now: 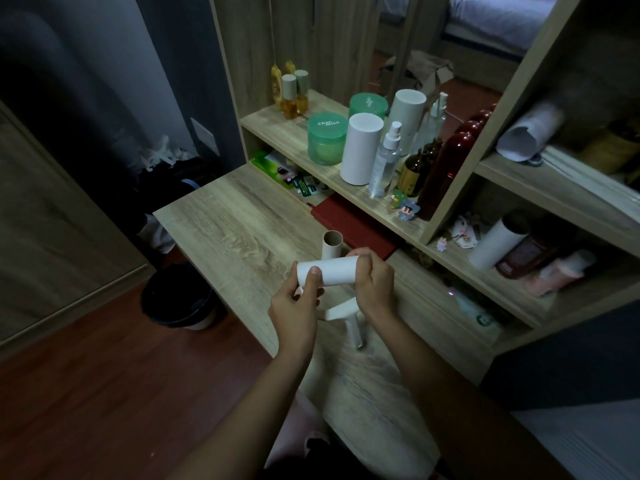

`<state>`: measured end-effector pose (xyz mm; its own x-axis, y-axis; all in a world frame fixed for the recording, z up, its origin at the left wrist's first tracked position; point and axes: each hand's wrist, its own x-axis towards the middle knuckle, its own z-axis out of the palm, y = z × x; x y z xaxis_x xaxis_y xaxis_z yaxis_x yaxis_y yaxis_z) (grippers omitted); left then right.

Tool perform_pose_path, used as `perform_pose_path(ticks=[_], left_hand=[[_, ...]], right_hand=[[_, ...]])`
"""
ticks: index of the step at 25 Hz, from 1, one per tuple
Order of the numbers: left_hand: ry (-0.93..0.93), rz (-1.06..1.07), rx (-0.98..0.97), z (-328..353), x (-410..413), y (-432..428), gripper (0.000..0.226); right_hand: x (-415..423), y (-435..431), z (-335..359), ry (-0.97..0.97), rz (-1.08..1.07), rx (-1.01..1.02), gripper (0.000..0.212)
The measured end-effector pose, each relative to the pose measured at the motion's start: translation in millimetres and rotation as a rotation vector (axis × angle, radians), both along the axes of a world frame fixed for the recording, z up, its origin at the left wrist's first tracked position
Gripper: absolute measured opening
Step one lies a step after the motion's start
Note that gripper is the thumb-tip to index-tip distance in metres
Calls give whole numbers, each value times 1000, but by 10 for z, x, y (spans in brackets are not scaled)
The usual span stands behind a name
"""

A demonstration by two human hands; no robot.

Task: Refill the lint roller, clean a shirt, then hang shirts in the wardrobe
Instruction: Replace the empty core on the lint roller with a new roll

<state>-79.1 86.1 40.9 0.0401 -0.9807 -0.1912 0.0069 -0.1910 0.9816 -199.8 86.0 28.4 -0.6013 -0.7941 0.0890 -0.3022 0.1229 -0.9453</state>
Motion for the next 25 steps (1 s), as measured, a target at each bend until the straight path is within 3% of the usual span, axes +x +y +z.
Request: perform_pose_path(ticks=[7, 11, 19, 25], left_hand=[[265, 60, 187, -100, -21, -100, 26], [402, 98, 294, -80, -29, -106, 8], [534, 120, 389, -103, 26, -194, 17], [626, 200, 624, -193, 60, -217, 14]], right_hand=[[-38, -40, 179, 0, 210, 35, 42], [-58, -54, 156, -28, 217, 89, 16], [-16, 30, 45, -29, 233, 111, 14], [-48, 48, -26, 60, 303, 169, 13]])
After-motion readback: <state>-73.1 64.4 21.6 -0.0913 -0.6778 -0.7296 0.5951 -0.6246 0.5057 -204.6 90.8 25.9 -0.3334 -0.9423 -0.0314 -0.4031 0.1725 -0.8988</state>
